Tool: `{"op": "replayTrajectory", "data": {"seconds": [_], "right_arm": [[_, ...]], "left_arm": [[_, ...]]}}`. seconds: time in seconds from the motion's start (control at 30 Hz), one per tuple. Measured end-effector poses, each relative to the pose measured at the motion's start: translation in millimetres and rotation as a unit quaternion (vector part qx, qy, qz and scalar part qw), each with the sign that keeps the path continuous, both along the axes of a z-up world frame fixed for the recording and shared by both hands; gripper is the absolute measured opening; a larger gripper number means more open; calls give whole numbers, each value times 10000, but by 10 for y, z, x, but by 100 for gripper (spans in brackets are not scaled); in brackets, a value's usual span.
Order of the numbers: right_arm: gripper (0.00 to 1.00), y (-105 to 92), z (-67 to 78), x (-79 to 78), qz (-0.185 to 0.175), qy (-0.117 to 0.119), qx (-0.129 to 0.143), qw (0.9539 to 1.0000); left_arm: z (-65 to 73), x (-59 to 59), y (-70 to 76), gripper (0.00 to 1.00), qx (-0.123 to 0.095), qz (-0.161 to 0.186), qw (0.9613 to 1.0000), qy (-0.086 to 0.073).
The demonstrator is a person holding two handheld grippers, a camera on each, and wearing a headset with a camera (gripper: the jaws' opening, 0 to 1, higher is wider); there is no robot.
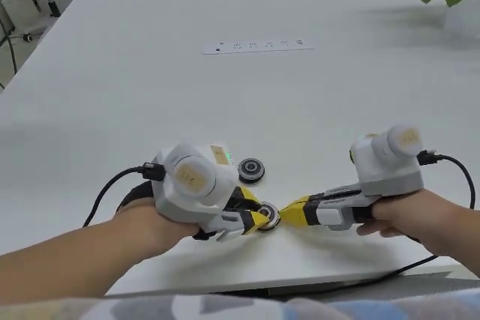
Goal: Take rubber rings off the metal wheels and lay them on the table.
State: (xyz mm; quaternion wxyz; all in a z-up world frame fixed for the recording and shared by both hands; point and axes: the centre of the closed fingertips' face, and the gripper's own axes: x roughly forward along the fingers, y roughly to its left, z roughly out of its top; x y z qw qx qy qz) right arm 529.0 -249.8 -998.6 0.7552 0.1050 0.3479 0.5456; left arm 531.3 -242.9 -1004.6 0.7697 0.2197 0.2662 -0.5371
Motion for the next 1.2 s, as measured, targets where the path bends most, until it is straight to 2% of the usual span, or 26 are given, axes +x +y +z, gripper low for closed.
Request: {"op": "replayTrajectory", "data": {"seconds": [0.03,0.07,0.13,0.37,0.43,0.8,1.2], "right_arm": [[0,-29,-42,-70,219,151,-122,9996],[0,-24,-64,-22,137,-66,-198,9997],[0,-12,-68,-43,120,59,-175,9998],[0,-15,-70,-23,46,211,-109,9997],[0,-16,-70,-16,-13,345,-63,9994],[0,2,-24,-19,-22,377,0,9993],[0,65,4,-64,203,222,-57,9995]], "left_arm": [[0,2,-1,12,0,4,10000,-9],[1,0,-3,12,1,5,10000,-10],[1,-3,-6,12,-11,4,10000,-3],[0,-3,-8,12,-3,11,10000,-11],[0,-4,-9,12,-8,13,10000,-8],[0,-1,-10,12,55,89,9999,10],[-3,3,-2,12,50,136,9999,55]]}}
